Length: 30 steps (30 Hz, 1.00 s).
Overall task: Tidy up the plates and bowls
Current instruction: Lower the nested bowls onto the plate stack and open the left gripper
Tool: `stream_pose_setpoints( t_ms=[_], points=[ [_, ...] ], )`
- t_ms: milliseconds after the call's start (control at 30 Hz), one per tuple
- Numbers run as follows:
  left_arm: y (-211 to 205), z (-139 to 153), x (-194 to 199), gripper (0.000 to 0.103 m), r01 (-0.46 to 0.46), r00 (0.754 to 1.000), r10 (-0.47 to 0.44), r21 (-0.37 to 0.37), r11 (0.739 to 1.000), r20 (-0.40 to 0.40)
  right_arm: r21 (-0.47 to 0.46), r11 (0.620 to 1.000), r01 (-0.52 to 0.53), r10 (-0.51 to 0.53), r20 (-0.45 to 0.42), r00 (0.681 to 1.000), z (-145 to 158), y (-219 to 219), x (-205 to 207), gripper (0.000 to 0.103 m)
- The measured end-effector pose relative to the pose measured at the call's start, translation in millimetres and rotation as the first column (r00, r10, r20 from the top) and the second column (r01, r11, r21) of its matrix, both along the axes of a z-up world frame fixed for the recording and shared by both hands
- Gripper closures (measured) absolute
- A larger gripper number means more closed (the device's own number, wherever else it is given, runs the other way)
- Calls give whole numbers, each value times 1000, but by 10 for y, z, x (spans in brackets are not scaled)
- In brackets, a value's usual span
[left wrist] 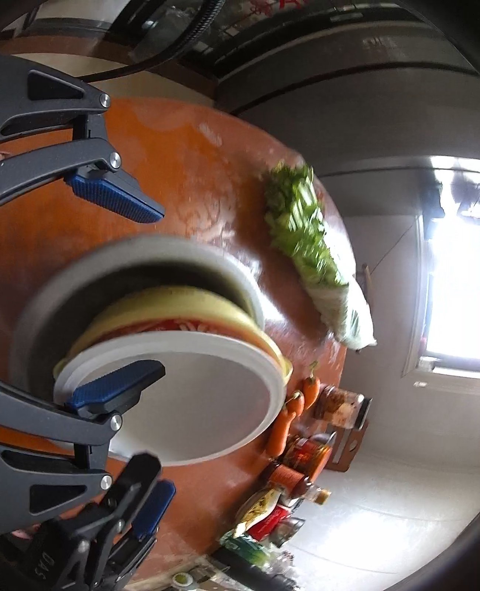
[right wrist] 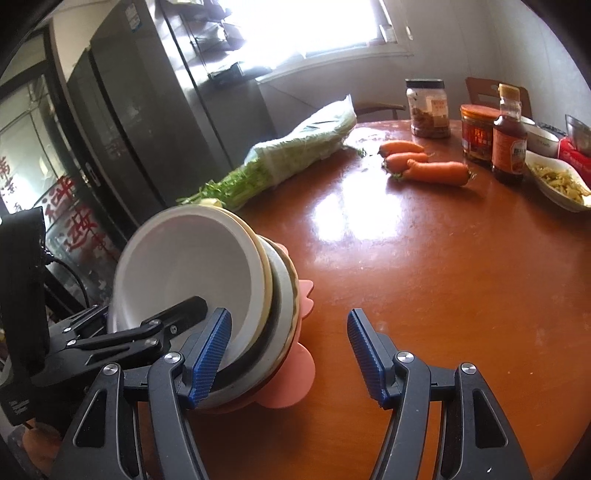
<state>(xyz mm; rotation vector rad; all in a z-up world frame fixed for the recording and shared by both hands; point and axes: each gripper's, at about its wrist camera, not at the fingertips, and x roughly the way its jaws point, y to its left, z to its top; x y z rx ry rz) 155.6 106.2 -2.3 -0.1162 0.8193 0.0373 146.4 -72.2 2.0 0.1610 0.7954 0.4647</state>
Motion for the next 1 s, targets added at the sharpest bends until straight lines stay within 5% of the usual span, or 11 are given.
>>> stream_pose_setpoints(
  t_ms=[333, 533, 1000],
  points=[
    [41, 240, -477, 25, -54, 996, 52, 28, 998, 67, -48, 999, 9, -2, 139, 990, 269, -116, -431, 29],
    [-80, 317, -758, 15, -83, 990, 76, 56, 995, 118, -81, 997, 8, 7, 177, 984, 311, -194, -703, 28],
    [37, 271, -360, 13, -175, 977, 165, 71, 982, 133, -75, 996, 41, -31, 131, 991, 117, -54, -287, 27]
  ],
)
